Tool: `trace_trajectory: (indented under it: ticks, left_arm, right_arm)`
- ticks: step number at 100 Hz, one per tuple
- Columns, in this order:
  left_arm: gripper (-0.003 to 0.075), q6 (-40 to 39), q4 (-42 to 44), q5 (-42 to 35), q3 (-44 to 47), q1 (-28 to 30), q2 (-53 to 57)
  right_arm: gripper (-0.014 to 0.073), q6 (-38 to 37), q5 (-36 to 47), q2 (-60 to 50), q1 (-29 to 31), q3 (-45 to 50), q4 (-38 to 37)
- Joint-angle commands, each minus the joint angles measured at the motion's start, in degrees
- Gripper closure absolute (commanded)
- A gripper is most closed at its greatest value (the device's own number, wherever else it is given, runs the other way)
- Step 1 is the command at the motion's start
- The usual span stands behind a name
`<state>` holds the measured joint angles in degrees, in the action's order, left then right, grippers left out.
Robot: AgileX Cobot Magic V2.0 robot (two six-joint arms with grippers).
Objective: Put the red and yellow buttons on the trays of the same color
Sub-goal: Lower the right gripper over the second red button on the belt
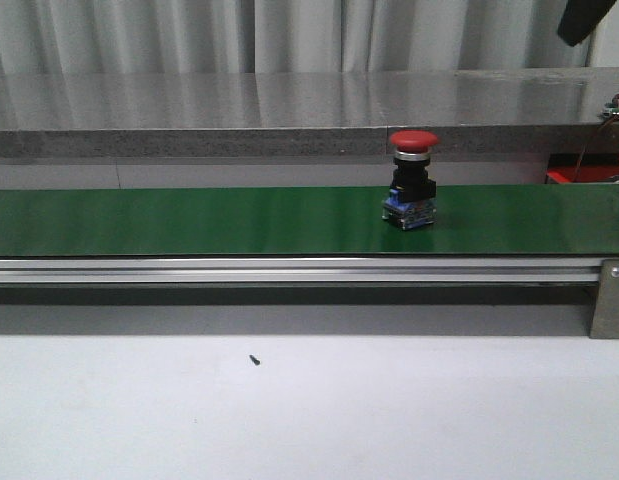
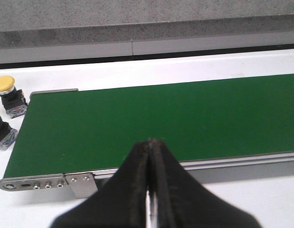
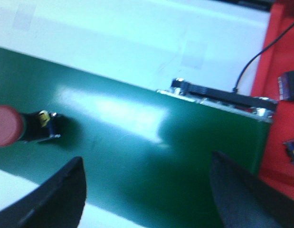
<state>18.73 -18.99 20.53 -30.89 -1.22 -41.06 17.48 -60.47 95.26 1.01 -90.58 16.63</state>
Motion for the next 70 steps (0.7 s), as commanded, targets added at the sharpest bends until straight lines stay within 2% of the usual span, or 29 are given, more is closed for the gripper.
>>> trace_trajectory:
  ticks: [1,14,30,51,70]
  left_arm:
    - [0.0740,0.0,-0.9,-3.0,-1.6,-0.4,0.3]
    - [0.0740,0.0,-0.9,-3.0,-1.6,-0.4,0.3]
    - [0.0740,0.0,-0.9,-3.0,-1.6,-0.4,0.3]
    - [0.0740,0.0,-0.9,-3.0,-1.6,-0.4,0.3]
    - [0.0740,0.0,-0.9,-3.0,-1.6,-0.4,0.3]
  right_arm:
    - [0.0050,0.7,0.2,-3.2,-2.5,0.1,-0.2]
    - [0.0050,0.9,-3.4,-2.9,-7.1,2.1,-3.8]
    - [0.0050,0.9,-2.7,-2.0,-11.5,3.2,-5.0]
    - [0.0050,0.9,0.9,0.1,-15.4,3.2,-6.6]
    - [0.0050,0.9,5.6,2.5,-15.7,3.2,-8.0]
